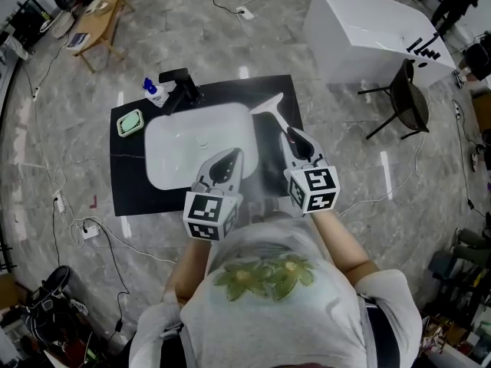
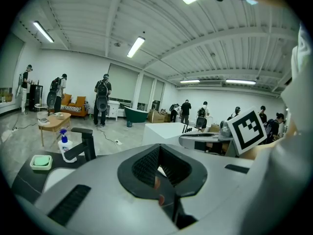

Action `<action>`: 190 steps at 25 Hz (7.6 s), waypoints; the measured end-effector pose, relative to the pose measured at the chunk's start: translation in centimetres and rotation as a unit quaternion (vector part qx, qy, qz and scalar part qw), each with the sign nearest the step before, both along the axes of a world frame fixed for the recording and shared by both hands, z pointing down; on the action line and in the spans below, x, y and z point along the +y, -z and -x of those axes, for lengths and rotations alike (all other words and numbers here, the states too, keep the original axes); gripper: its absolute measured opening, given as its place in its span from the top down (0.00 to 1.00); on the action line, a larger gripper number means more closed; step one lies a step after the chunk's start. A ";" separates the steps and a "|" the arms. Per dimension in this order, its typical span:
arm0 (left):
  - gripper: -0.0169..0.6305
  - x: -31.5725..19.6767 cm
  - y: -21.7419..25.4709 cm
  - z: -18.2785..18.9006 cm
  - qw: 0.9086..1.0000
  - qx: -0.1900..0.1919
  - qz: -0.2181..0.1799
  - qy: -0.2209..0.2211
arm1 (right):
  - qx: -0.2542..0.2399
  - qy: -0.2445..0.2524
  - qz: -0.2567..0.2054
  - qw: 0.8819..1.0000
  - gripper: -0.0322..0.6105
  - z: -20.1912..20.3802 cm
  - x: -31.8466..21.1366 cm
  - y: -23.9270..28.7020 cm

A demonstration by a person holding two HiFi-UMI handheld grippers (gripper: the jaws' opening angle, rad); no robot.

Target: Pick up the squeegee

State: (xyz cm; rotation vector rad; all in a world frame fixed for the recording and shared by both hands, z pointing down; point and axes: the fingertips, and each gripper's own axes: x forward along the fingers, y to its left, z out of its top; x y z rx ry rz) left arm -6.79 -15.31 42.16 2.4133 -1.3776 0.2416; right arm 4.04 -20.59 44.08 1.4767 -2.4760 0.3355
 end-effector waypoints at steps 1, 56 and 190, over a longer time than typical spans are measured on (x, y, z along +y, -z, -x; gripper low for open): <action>0.96 -0.4 0.0 0.1 1.000 -0.001 0.000 0.002 | 0.000 0.001 0.002 1.000 0.90 0.0 -0.4 -0.2; 0.96 -9.4 -5.6 -0.1 0.997 -0.012 0.070 0.018 | 0.084 0.057 0.172 0.980 0.77 -0.3 -10.4 -16.3; 0.96 13.1 -1.7 -1.8 1.000 -0.007 0.025 0.015 | -0.015 0.068 0.050 0.996 0.79 0.2 11.9 -1.1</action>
